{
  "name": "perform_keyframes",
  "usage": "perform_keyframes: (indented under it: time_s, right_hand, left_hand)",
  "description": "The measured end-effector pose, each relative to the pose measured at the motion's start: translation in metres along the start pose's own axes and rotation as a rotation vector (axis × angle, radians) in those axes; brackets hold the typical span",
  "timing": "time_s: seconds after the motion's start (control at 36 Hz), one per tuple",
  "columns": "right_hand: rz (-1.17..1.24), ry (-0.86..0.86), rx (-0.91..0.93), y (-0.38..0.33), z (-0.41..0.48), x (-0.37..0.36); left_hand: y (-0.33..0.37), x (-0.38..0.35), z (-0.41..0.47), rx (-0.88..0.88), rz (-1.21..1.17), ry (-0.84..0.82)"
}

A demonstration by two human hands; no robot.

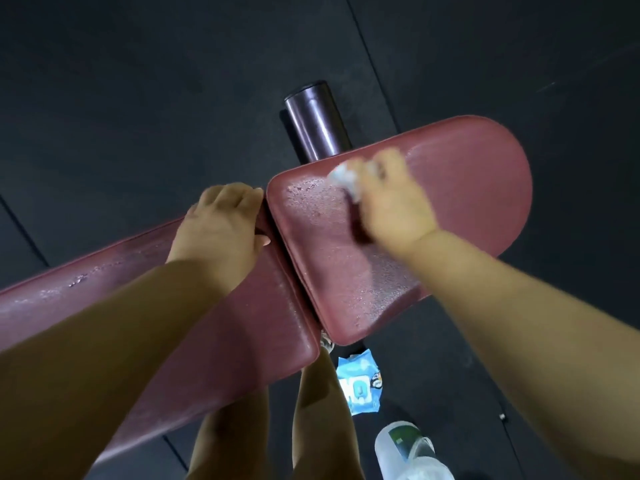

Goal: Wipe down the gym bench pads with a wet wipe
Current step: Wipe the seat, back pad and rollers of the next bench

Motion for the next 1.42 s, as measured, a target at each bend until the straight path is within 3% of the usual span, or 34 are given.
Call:
perform_keyframes:
  time_s: [0.08,0.17,0.28,0.33,0.39,0.44,0.53,0.61,0.67,0.75,0.81,1.03,1.14,1.36,1.42]
  right_hand:
    - [-0.014,0.209,-0.240,0.013,0.021,0.013]
    - [0.028,0.212,-0.272,-0.015,0.022,-0.007]
    - [0.009,-0.005,0.262,-0.061,-0.002,-0.049]
    - [-0.059,-0.130,0.446,-0.068,-0.005,-0.049]
    - [-0.094,-0.215,0.471,-0.062,-0.001,-0.038]
    - [-0.097,-0.160,0.338,-0.046,0.009,-0.029]
    - [0.028,0.099,0.019,-0.031,0.019,-0.013]
    - [0.089,0.217,-0.184,-0.047,0.011,-0.024]
    - [0.137,0.170,-0.086,-0.068,-0.006,-0.043]
    - [0.097,-0.110,0.196,-0.090,-0.040,-0.073]
    - [0.071,-0.185,0.310,-0.091,-0.051,-0.077]
    - [-0.089,0.039,0.100,-0.079,0.000,-0.039]
    - [0.002,0.072,0.012,-0.096,0.014,-0.044]
    - [0.098,0.200,-0.021,-0.142,-0.006,-0.098]
    - [0.104,0.113,0.107,-0.157,-0.017,-0.108]
  left_hand:
    - [-0.009,0.000,-0.004,0.031,-0.002,-0.023]
    - [-0.013,0.000,-0.006,0.082,-0.081,-0.019]
    - [-0.015,0.000,-0.004,0.094,-0.109,-0.019]
    - [-0.015,-0.001,-0.002,0.086,-0.116,-0.019]
    - [-0.017,-0.001,-0.003,0.072,-0.106,-0.026]
    - [-0.020,-0.001,-0.005,0.063,-0.094,-0.032]
    - [-0.027,-0.001,-0.012,0.069,-0.098,-0.008]
    - [-0.035,-0.002,-0.023,0.113,-0.111,0.020]
    - [-0.041,-0.005,-0.033,0.171,-0.115,0.011]
    - [-0.058,-0.010,-0.052,0.233,-0.124,0.030]
    - [-0.071,-0.014,-0.066,0.295,-0.131,0.015]
    - [-0.096,-0.023,-0.080,0.298,-0.116,-0.117]
    - [-0.098,-0.024,-0.078,0.282,-0.113,-0.115]
    - [-0.125,-0.034,-0.088,0.161,-0.201,-0.003]
    - [-0.137,-0.035,-0.090,0.163,-0.176,0.042]
Point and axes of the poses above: each hand's wrist, its own z-axis towards the middle knuckle, its own x-axis out of the back of the hand, y = z × x, the point moved 1 cm from there along z, towards the middle knuckle, and after that the axes turned 8 degrees about x, right-handed, at the moved point
